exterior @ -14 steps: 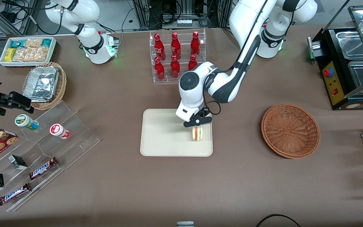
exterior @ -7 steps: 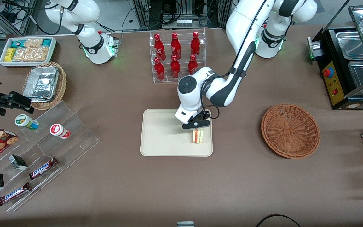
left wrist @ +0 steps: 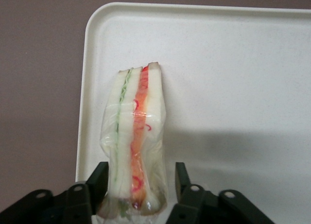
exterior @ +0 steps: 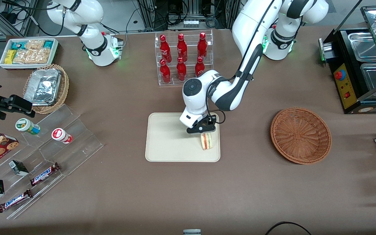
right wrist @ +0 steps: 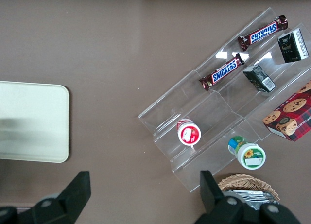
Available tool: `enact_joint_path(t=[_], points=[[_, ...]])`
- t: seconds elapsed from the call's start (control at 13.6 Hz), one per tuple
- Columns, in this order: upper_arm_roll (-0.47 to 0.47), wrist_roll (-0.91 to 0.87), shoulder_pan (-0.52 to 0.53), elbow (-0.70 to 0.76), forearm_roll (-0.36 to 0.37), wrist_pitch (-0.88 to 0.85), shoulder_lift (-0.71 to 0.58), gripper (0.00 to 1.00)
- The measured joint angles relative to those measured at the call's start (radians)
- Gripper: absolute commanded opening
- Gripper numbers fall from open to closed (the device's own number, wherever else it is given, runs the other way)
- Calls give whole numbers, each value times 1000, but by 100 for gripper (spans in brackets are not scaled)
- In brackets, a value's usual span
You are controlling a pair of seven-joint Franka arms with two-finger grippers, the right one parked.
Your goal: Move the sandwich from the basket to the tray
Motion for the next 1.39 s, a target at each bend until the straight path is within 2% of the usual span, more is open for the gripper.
enact_joint_path(t=[0.29,0.51,0.88,1.39], points=[[5,-4,3,43,-1,-4,-4,100],[9,-15,6,73,-6,-68,-46,100],[56,-34,10,86,-27,-259,-228,100],[197,5,15,77,-31,-486,-462,100]])
